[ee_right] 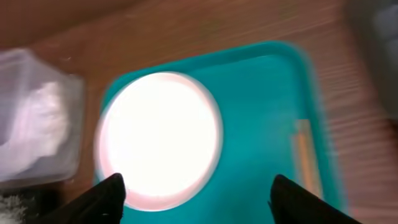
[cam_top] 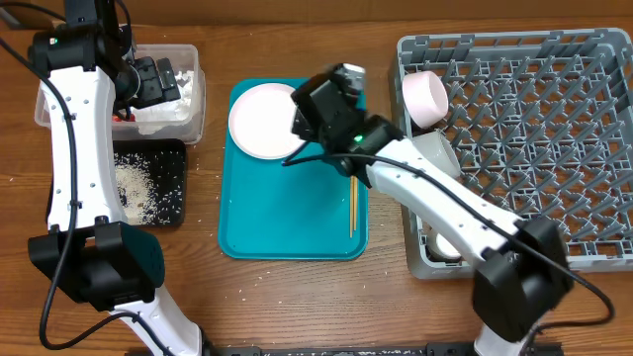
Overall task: Sort waste into correct bins and load items into the dishwasher
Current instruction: 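Move right gripper to the white plate and grip its edge, then lift the white plate and stand it upright in the dish rack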
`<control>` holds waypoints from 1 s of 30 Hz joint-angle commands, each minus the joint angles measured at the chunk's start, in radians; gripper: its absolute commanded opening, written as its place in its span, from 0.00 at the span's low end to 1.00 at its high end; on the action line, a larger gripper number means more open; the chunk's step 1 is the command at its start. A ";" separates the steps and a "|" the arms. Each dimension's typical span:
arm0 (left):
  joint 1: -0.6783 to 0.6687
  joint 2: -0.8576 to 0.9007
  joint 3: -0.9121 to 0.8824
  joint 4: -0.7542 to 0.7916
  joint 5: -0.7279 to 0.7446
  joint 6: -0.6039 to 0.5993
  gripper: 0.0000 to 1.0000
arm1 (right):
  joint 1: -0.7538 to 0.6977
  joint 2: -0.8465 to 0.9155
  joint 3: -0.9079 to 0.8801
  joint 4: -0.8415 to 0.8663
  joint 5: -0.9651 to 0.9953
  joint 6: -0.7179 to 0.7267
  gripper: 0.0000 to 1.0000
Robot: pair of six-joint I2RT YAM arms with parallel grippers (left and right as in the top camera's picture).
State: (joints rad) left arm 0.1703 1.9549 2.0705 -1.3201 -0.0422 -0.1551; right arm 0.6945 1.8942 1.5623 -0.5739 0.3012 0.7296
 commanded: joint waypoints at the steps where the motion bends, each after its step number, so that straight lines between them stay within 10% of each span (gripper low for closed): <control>1: -0.001 -0.019 0.020 0.000 -0.010 0.001 1.00 | 0.003 0.103 -0.027 0.045 -0.178 0.017 0.71; 22: 0.000 -0.019 0.020 0.000 -0.010 0.001 1.00 | -0.002 0.335 -0.026 0.088 -0.200 0.082 0.51; 30: 0.000 -0.019 0.020 0.000 -0.010 0.001 1.00 | -0.005 0.333 0.101 -0.305 -0.202 0.089 0.31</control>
State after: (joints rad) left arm 0.1703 1.9549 2.0705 -1.3201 -0.0422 -0.1547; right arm 0.6941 2.1876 1.6196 -0.8040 0.1062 0.8104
